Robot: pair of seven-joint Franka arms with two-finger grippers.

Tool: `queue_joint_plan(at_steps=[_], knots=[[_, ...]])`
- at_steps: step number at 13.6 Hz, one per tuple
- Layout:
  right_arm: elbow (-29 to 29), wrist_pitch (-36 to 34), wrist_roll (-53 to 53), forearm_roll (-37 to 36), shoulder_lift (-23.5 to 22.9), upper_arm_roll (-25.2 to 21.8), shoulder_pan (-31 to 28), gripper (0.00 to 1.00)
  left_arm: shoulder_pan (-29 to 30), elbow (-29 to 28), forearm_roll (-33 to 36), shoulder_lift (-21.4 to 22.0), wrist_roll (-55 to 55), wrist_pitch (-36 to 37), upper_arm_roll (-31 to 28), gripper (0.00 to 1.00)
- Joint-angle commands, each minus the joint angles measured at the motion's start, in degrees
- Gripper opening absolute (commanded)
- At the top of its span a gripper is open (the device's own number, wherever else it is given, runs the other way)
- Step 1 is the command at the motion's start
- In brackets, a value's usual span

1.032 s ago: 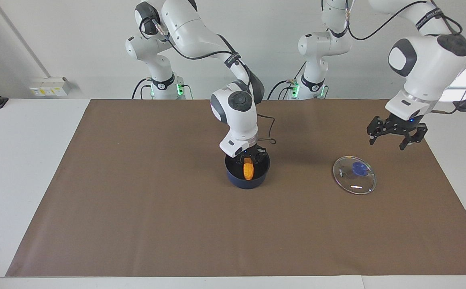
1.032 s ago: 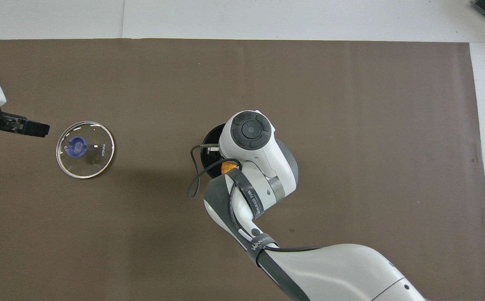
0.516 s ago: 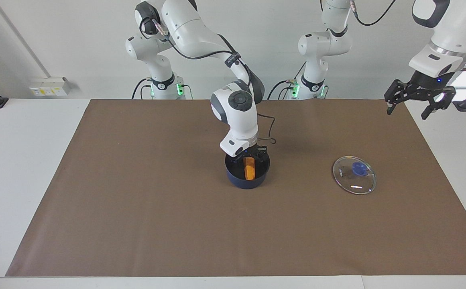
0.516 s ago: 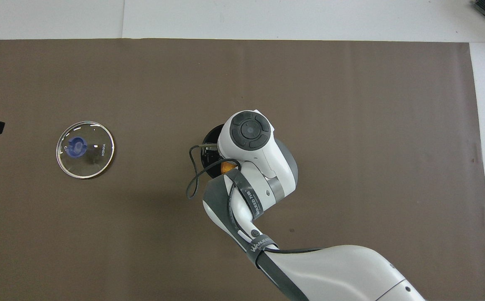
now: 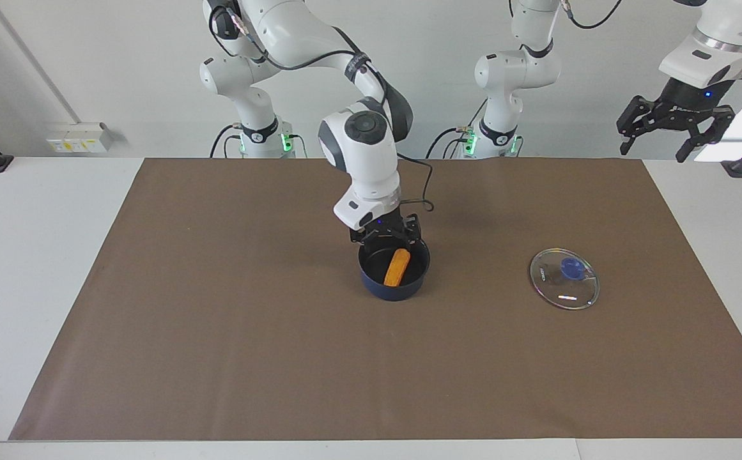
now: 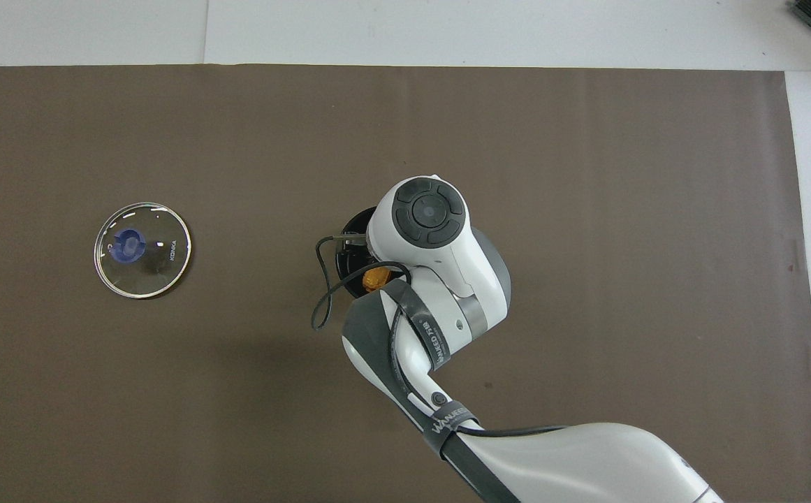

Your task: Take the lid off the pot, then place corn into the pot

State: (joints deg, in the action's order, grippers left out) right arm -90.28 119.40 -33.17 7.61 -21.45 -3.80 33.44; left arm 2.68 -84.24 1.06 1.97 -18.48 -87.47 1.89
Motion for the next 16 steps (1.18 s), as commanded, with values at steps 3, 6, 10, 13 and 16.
queue_joint_plan(at_steps=[3, 6, 10, 13, 16], knots=[[-0.95, -6.28, 4.16, -2.94, 7.55, 0.11, -8.02, 1.0, -3.11, 0.39, 0.53, 0.49, 0.81, 2.48, -2.05, 1.0], [-0.95, -9.97, 4.34, -3.66, 12.29, 0.11, -13.12, 1.0, -5.13, 0.83, 0.44, 0.49, 0.9, 3.01, -2.85, 1.0], [-0.95, -19.53, 12.49, -3.57, 19.15, 0.11, -17.87, 1.0, -8.56, 0.83, -0.17, 0.58, 2.39, 2.92, -6.63, 1.0], [-1.3, -29.02, 19.79, -3.48, 21.88, 0.2, -19.9, 1.0, -9.18, 0.83, -0.79, 0.93, 2.57, 3.01, -7.42, 1.0], [-6.81, -31.87, 26.37, -3.48, 25.57, 0.11, -23.66, 1.0, -7.96, 0.74, -0.88, 1.1, 4.4, 3.1, -6.38, 1.0]])
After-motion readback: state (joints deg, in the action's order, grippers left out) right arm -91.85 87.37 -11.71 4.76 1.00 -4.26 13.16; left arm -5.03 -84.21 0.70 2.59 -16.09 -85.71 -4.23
